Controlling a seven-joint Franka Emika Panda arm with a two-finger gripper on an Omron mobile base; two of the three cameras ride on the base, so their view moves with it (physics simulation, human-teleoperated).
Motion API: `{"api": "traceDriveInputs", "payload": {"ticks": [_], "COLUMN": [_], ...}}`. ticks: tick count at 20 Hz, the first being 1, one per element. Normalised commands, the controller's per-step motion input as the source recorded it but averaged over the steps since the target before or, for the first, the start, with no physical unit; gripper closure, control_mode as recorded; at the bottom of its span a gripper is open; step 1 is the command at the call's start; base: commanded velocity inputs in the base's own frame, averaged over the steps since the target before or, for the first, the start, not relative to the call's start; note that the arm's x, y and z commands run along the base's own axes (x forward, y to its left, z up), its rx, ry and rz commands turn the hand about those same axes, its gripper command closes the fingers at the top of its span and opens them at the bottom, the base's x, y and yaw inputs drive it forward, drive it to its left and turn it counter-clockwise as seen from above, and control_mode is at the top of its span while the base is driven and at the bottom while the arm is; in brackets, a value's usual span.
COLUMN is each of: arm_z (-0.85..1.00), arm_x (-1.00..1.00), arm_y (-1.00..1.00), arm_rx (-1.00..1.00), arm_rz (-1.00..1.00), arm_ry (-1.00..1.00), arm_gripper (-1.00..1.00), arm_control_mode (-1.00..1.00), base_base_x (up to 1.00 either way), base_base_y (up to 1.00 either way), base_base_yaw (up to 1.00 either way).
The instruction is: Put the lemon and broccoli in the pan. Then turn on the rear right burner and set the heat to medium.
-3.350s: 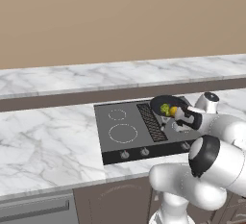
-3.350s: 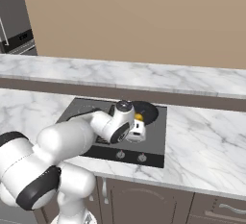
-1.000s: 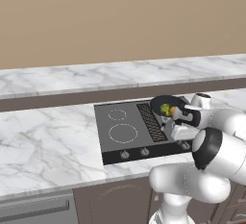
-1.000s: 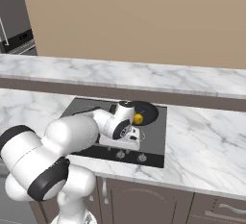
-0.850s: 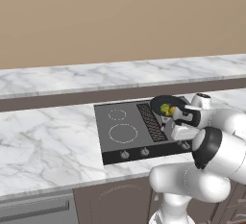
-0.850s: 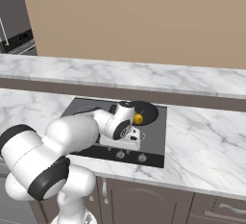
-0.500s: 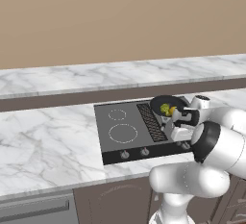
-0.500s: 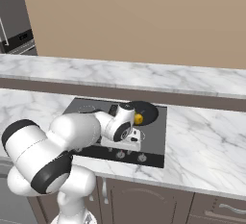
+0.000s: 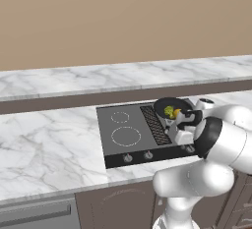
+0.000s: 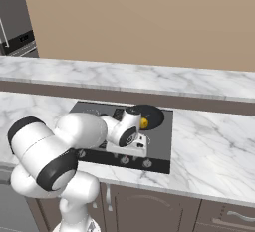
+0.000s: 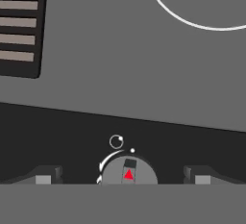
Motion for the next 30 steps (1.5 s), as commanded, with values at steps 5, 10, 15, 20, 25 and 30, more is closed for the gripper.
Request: {"api": "traceDriveInputs", "payload": {"ticks": [5,10,15,20,25,30], "arm_z": [-0.21,-0.14,-0.08,-0.04,-0.03,0.0], "arm_x": [0.0,0.0,-0.27,-0.41,0.14,0.32], "arm_y": [-0.01,0.0,0.0,0.0,0.15,0.18], "arm_rx": [0.0,0.0,0.0,0.0,0.0,0.0], "arm_rz": [0.0,0.0,0.0,0.0,0.0,0.0], "arm_ry": [0.0,0.0,0.0,0.0,0.0,0.0], "arm_gripper": [-1.0,-1.0,-1.0,-1.0,-1.0,-1.0], "arm_control_mode": [-1.0,-1.0,-1.0,-1.0,-1.0,-1.0], "base_base_x": [0.0,0.0,0.0,0.0,0.0,0.0], "base_base_y": [0.0,0.0,0.0,0.0,0.0,0.0], "base_base_yaw": [0.0,0.0,0.0,0.0,0.0,0.0]}}
